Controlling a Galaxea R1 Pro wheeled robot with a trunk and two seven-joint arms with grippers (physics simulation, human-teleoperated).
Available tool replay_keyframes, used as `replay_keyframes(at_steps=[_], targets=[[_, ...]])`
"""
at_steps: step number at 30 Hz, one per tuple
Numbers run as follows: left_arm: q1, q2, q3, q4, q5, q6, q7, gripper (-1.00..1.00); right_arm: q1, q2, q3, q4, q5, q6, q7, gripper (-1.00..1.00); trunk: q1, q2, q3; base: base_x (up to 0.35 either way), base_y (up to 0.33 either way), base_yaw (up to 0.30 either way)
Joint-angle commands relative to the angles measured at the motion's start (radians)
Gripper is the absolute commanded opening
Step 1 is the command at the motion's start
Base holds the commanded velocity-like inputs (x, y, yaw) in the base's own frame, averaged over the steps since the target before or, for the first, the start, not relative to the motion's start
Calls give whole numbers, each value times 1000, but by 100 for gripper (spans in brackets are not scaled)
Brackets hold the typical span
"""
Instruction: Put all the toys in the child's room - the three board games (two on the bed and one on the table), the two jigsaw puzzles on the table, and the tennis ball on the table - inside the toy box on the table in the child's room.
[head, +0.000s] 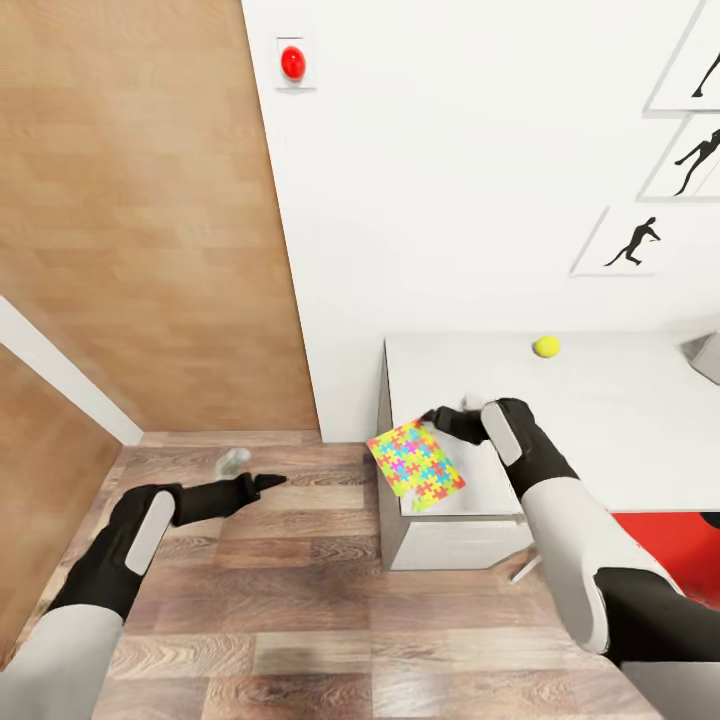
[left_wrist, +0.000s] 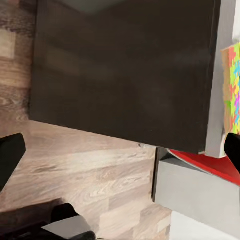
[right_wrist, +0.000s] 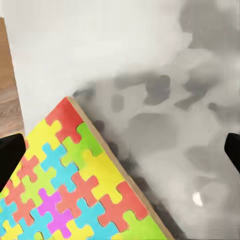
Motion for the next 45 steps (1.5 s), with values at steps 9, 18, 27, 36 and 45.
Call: replay_keyframes(at_steps=[9, 18, 27, 36, 45], targets=[[-82, -78, 1, 102, -4, -62, 150, 100, 250, -82, -76, -576, -13, 177, 282, 100, 1, -2, -2, 0, 0, 0], [-88, -155, -10, 142, -19, -135, 251, 100, 430, -94, -266, -845, -65, 263, 544, 100, 1, -2, -2, 0, 0, 0], [-88, -182, -66, 190, -15, -196, 279, 100, 655, -141, -434, -861, -145, 247, 1145, 100, 1, -2, -2, 0, 0, 0], [-88, -129, -62, 229, -7, -196, 53, 100, 808, -151, -552, -870, -153, 88, 1493, 100, 1, -2, -2, 0, 0, 0], [-88, -111, -59, 322, -8, -207, -156, 100, 822, -149, -618, -865, -142, 67, 1575, 100, 1, -2, -2, 0, 0, 0]])
